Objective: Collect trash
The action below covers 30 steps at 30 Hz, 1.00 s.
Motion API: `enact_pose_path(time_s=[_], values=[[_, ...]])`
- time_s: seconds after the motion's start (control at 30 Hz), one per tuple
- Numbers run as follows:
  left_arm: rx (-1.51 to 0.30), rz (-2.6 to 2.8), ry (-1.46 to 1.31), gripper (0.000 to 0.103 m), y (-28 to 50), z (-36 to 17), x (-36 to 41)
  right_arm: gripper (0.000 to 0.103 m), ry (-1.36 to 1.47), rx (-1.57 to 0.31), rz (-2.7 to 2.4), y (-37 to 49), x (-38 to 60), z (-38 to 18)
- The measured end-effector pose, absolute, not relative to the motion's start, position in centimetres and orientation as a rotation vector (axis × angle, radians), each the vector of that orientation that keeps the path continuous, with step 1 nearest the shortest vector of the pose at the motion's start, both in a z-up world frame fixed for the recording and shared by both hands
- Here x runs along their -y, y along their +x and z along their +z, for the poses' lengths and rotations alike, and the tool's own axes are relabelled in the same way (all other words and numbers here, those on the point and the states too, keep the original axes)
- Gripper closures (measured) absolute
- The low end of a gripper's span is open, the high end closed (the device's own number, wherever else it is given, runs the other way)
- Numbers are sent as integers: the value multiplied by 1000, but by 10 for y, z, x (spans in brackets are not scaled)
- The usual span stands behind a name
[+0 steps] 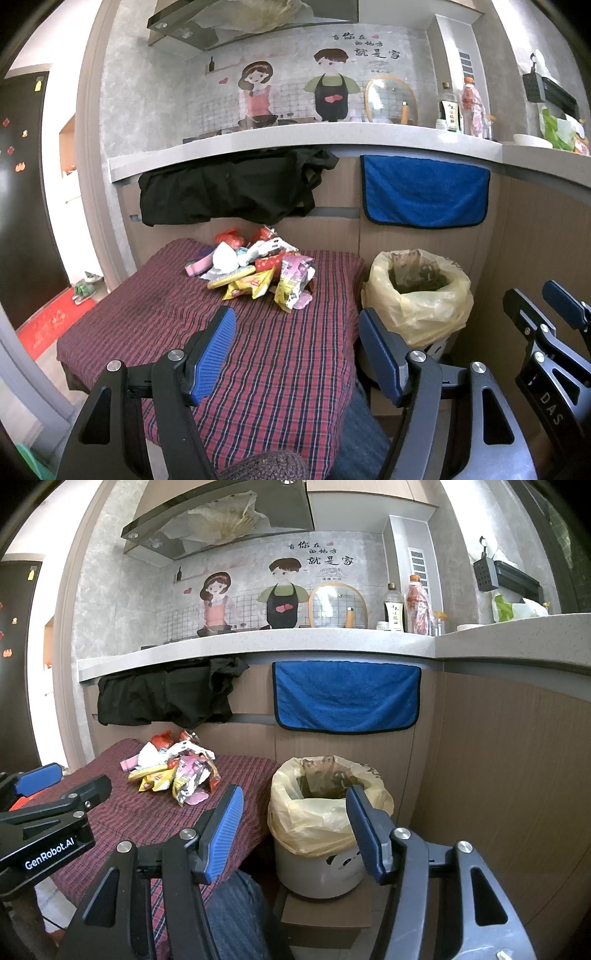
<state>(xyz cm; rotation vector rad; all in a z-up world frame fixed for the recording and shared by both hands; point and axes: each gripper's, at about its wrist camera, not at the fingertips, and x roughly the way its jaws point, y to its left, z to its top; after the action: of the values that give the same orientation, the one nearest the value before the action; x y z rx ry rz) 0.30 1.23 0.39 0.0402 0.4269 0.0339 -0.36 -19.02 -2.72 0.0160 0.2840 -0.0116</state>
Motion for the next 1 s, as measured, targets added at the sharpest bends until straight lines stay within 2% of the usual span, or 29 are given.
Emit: enact_pose_path(time_s=[0.3,0.57,0.8,1.0], values=[[-393,65,-21,34,23,18,-32,48,-15,-284,-17,13,194,-22],[-375,80,-59,34,77,26,-79,48,-53,-311,18,70,177,-20],[-383,92,-51,34,137,6,-133,48,-48,-378,154,135,145,-36],[-460,90,-63,34,197,-28,-168,48,-43,-464,297,194,103,-60]])
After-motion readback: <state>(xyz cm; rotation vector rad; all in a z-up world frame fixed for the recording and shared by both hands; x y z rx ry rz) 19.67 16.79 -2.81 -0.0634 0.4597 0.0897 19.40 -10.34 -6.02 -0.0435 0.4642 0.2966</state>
